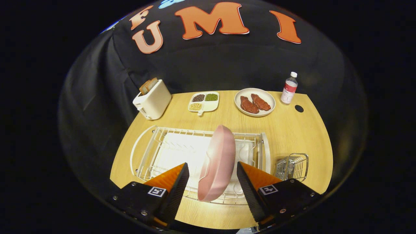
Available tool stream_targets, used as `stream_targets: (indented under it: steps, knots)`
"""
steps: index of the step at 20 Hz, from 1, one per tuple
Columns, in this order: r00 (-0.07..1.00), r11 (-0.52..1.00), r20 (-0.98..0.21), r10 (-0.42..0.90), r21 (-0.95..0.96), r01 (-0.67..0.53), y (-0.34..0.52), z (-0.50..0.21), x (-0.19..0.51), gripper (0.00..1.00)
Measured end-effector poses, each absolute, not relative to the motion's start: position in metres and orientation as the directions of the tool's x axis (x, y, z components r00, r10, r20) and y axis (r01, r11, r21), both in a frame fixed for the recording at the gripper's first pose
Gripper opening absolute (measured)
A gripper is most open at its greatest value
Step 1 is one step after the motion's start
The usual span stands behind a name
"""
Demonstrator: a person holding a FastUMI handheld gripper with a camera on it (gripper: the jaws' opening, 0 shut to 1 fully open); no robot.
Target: Take the plate from the dish rack, then take the spoon from the basket and place it into the plate.
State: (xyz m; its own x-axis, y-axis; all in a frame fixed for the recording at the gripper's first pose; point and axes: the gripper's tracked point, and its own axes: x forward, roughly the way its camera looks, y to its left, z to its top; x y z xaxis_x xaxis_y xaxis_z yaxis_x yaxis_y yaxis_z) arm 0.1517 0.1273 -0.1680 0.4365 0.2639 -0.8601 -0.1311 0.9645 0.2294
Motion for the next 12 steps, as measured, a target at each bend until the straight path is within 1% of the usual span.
stream_targets:
  steps: [3, 4, 5, 6, 7, 10, 11, 12]
  knots:
    - [0.372, 0.972, -0.899, 0.231, 0.195, -0.133, 0.127, -0.183, 0.151, 0.85]
    - [0.351, 0.975, -0.912, 0.211, 0.173, -0.136, 0.125, -0.188, 0.151, 0.80]
    - [0.338, 0.978, -0.920, 0.196, 0.158, -0.137, 0.125, -0.192, 0.153, 0.78]
    - [0.326, 0.981, -0.929, 0.176, 0.139, -0.134, 0.123, -0.194, 0.154, 0.72]
    - [0.327, 0.985, -0.932, 0.155, 0.121, -0.121, 0.120, -0.196, 0.158, 0.69]
    - [0.309, 0.994, -0.945, 0.106, 0.093, -0.055, 0.112, -0.198, 0.164, 0.40]
    - [0.312, 0.997, -0.947, 0.082, 0.072, -0.042, 0.108, -0.197, 0.165, 0.33]
    - [0.317, 0.997, -0.946, 0.069, 0.058, -0.044, 0.105, -0.197, 0.166, 0.30]
